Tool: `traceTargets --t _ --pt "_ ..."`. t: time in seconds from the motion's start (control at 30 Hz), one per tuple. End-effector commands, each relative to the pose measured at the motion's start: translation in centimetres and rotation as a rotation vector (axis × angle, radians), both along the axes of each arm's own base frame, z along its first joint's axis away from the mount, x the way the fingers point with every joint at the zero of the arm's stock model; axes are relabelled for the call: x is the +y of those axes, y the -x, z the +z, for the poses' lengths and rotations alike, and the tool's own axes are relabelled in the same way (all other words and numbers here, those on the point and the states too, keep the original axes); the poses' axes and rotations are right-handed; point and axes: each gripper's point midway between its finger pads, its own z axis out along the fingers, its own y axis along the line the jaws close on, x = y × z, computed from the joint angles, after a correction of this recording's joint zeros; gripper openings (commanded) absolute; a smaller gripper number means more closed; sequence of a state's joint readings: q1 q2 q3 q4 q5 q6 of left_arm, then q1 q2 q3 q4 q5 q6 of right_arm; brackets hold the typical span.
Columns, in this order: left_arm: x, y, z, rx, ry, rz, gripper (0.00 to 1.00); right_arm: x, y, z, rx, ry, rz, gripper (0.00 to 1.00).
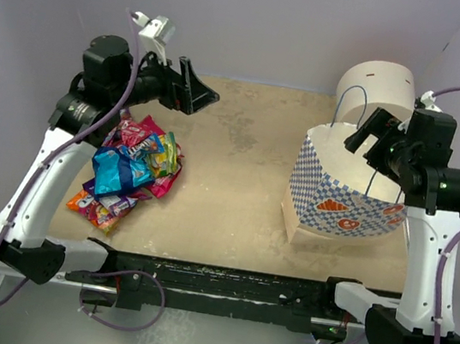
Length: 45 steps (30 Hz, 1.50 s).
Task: Take the snacks out of the paper bag
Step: Adjust the paper bag at the center of the board, then reset both arms
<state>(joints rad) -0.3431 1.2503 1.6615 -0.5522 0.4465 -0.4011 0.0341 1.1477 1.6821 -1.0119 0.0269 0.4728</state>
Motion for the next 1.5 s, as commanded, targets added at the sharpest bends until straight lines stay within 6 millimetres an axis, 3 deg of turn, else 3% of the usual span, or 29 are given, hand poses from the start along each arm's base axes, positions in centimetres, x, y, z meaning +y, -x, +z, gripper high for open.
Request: traceTargets --t 0.0,0.2,0.3,0.43,0.57,0.67,0.83,0.93,1.03,1.13,1.3,1.47 --pt "-3.3 1.2 0.0 0.117 0.175 -0.153 0.99 -1.1 3.4 -0.3 0.048 -0.139 -0.237 0.99" --pt "-4.6 0.8 -1.8 0.183 0.177 -0.176 0.99 0.1 7.6 -3.6 0.187 -0.301 -0.344 0.99" --pt "-5.2 0.8 -2.8 0.214 0.171 -0.189 0.99 0.5 9.1 -5.5 0.219 -0.287 -0.298 0.99" --pt "-6.2 1.1 -3.8 0.237 0.165 -0.210 0.99 -0.6 11.1 -6.1 0.204 -0.226 -0.310 0.99" --pt "-8.5 1.8 -5.0 0.256 0.146 -0.239 0.99 -0.9 12.7 -6.0 0.149 -0.205 -0.292 0.99" --pt "-11.6 2.4 -5.5 0.254 0.128 -0.272 0.99 0.2 12.6 -4.2 0.038 -0.221 -0.186 1.00" --pt "-16.2 3.0 -6.3 0.279 0.093 -0.321 0.97 -2.1 14.6 -3.2 -0.002 -0.173 -0.309 0.99" --pt "-17.0 2.9 -6.3 0.264 0.078 -0.319 0.97 -2.7 15.5 -2.2 -0.062 -0.183 -0.342 0.99" --pt "-15.6 2.5 -5.4 0.208 0.069 -0.250 1.00 -3.2 15.9 -0.5 -0.157 -0.204 -0.373 0.99" --pt "-12.9 2.2 -3.9 0.115 0.045 -0.142 0.99 -3.8 17.0 2.2 -0.257 -0.159 -0.353 0.99" --pt "-6.6 4.0 -1.7 -0.061 0.034 0.023 0.99 -2.5 19.2 11.2 -0.621 -0.112 -0.165 1.00" --pt "-1.0 6.7 1.4 -0.181 0.068 0.144 0.99 -2.1 18.8 18.2 -0.821 -0.144 -0.135 1.00"
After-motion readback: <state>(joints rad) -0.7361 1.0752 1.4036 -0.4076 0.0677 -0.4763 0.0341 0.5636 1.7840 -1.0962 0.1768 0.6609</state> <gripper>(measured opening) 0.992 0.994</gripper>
